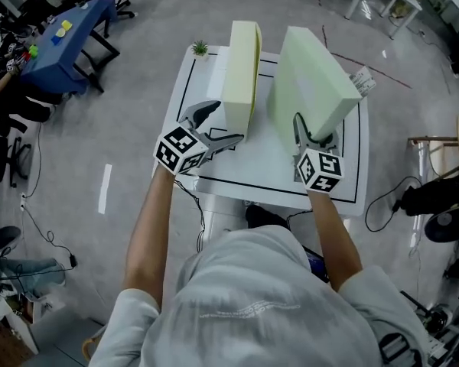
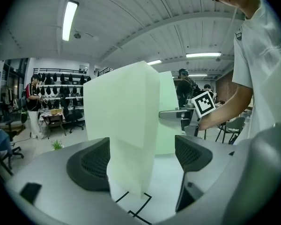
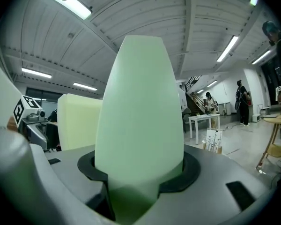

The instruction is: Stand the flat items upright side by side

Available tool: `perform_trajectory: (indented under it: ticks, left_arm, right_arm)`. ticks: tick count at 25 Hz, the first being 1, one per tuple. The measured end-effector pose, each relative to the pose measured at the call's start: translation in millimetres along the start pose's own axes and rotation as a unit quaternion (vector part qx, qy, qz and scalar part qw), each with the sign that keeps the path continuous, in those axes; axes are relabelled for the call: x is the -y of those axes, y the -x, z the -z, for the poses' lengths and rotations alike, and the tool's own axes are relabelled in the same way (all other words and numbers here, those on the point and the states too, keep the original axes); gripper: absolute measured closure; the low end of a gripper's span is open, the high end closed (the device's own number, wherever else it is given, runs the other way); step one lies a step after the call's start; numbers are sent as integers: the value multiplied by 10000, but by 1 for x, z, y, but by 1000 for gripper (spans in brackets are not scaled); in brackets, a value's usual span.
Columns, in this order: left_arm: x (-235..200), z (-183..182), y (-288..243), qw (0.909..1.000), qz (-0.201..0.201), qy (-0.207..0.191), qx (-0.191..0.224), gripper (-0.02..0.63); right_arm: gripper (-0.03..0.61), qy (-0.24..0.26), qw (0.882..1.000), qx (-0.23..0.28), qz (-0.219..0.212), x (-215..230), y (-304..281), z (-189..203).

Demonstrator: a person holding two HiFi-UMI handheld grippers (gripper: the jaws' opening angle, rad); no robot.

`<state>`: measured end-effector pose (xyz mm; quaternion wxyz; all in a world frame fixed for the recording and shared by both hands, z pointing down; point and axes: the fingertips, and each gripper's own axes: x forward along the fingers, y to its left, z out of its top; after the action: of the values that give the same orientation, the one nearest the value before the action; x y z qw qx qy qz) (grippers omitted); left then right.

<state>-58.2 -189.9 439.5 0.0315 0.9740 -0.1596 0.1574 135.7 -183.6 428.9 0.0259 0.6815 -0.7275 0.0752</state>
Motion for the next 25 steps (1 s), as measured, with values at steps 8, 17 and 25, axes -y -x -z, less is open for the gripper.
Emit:
perform_trajectory:
  ticks: [8,17,25]
  left_arm:
    - [-13,17,-14,9994,136,315,15,164]
    - [-9,31,-25,9983,394,413,-62,164]
    - [-14,37,-27,9979,541,344,-115,166]
  right_arm:
    - [293,247,9995,138,153,-20,-41,16]
    - [258,437,9984,-302,-190,-57,-65,43]
    - [194,403,9856,-874,-1391,-91,-69,60]
